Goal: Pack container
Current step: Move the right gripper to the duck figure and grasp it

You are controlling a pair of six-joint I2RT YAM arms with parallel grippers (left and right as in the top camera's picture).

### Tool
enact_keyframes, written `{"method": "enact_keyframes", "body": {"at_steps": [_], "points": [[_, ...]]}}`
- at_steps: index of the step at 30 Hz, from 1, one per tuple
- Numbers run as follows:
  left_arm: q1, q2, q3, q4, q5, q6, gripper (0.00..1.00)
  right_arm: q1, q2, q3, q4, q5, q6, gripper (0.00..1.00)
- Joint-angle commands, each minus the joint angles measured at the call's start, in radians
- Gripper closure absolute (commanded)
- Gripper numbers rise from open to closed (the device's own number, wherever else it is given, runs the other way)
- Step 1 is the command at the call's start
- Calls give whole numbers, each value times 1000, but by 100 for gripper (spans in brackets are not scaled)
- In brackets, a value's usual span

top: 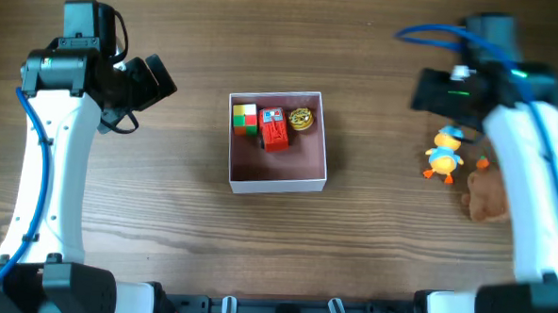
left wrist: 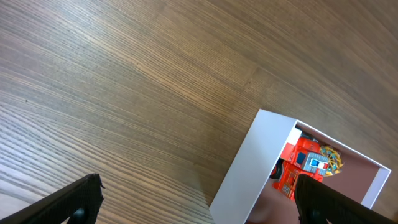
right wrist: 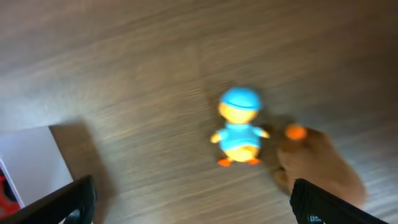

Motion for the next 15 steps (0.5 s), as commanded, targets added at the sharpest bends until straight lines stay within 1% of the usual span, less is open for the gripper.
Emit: {"method": "enact_keyframes", "body": {"at_steps": [1,5,7,10,12,15], "points": [[6,-3,3,0,16,20,0,-83,-5,-2,-39,-95,-74,0],[6,-3,3,-2,16,20,0,-137,29,-130,21,-91,-79,0],[6,-3,3,-8,15,20,0,-154,53,-237,105,-91,-79,0],[6,-3,3,-11,16,20,0,-169,90,-348,216,-92,-80,0],[6,-3,3,-12,16,20,0,-175,122,-394,276,-92,-83,0],[6,-3,3,-12,16,20,0,-177,175,-399,319,-91,-85,0]]}}
